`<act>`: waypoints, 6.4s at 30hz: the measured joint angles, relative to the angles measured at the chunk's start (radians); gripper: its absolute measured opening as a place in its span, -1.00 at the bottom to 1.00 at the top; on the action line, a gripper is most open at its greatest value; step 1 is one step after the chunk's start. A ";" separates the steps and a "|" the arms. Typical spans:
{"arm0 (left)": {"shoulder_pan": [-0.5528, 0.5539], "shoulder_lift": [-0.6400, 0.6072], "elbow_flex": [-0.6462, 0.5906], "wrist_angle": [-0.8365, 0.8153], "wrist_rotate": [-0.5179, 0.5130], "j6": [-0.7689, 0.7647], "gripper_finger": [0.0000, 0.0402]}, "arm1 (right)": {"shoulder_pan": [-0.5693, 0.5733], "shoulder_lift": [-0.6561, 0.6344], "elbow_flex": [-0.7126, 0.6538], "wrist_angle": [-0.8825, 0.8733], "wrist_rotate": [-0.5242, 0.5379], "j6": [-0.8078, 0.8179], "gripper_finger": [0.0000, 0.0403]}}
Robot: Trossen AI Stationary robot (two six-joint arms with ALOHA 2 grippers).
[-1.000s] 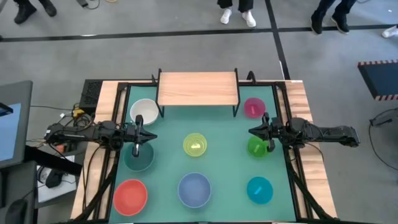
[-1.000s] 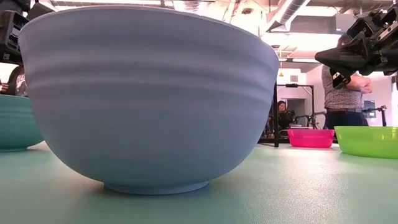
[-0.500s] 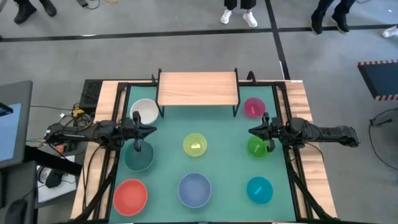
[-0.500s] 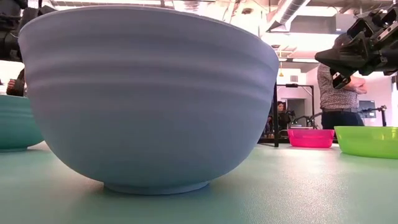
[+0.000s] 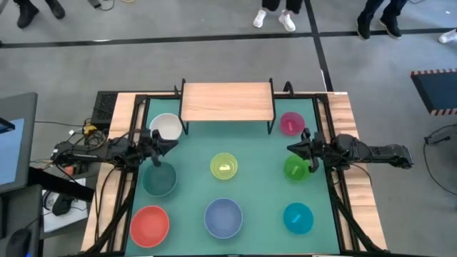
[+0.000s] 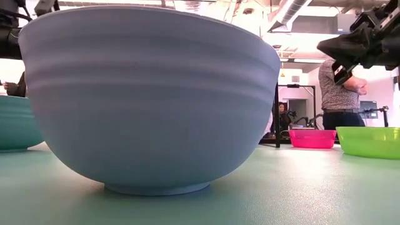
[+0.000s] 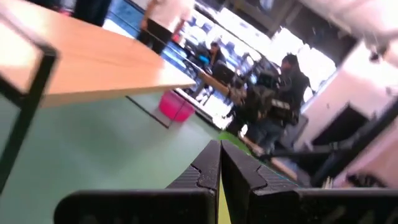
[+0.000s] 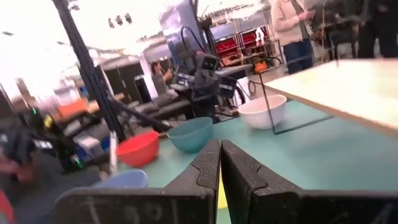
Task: Place and stack bowls onto a shelf
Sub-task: Put the large white bowl on the shelf
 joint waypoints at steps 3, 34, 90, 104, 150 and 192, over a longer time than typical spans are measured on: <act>0.000 0.000 0.004 0.019 -0.043 -0.013 -1.00 | -0.002 0.004 0.000 0.005 0.089 0.170 -0.79; 0.067 0.162 0.418 -0.480 -0.250 0.023 -0.23 | -0.034 0.117 0.171 -0.017 0.477 0.520 -0.73; 0.943 1.371 1.017 -1.269 0.040 0.093 -0.32 | -0.061 1.099 1.209 -0.796 0.427 0.327 0.09; 0.981 1.421 0.990 -1.177 0.085 0.138 -0.54 | -0.051 1.096 1.209 -0.844 0.415 0.335 0.09; 0.873 0.984 0.886 -1.443 0.009 0.035 -0.99 | -0.051 1.156 1.207 -0.936 0.368 0.327 -0.22; 0.609 1.265 1.494 -1.230 0.111 0.319 -1.00 | 0.109 1.113 1.208 -0.871 0.527 0.386 -0.67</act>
